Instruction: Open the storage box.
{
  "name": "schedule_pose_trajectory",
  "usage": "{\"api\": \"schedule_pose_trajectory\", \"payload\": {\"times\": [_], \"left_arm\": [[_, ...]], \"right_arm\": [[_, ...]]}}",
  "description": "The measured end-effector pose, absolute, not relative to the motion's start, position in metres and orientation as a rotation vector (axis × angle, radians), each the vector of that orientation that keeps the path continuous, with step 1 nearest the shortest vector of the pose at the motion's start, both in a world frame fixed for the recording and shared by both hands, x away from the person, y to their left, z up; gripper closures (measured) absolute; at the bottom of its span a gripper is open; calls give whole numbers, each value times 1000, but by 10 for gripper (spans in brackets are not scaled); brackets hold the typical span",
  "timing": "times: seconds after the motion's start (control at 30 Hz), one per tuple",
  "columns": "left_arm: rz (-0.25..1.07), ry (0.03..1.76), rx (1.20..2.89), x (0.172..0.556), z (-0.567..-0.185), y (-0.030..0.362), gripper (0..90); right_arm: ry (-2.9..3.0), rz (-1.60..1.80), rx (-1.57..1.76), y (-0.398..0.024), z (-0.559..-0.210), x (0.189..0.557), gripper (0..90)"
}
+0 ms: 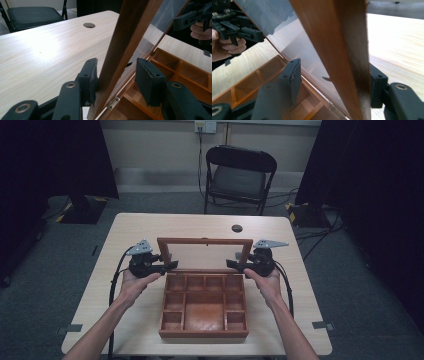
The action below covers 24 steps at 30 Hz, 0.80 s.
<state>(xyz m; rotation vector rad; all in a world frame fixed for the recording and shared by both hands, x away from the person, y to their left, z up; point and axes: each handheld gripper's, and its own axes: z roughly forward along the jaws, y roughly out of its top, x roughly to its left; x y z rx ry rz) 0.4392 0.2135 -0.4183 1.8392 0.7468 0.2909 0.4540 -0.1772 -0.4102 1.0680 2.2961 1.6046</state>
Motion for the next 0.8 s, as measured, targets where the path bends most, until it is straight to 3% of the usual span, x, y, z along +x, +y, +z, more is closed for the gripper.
{"api": "schedule_pose_trajectory", "payload": {"times": [0.8], "left_arm": [[272,797,1861,452,-435,216,591]], "right_arm": [[2288,1559,1110,-181,-428,464,455]]}}
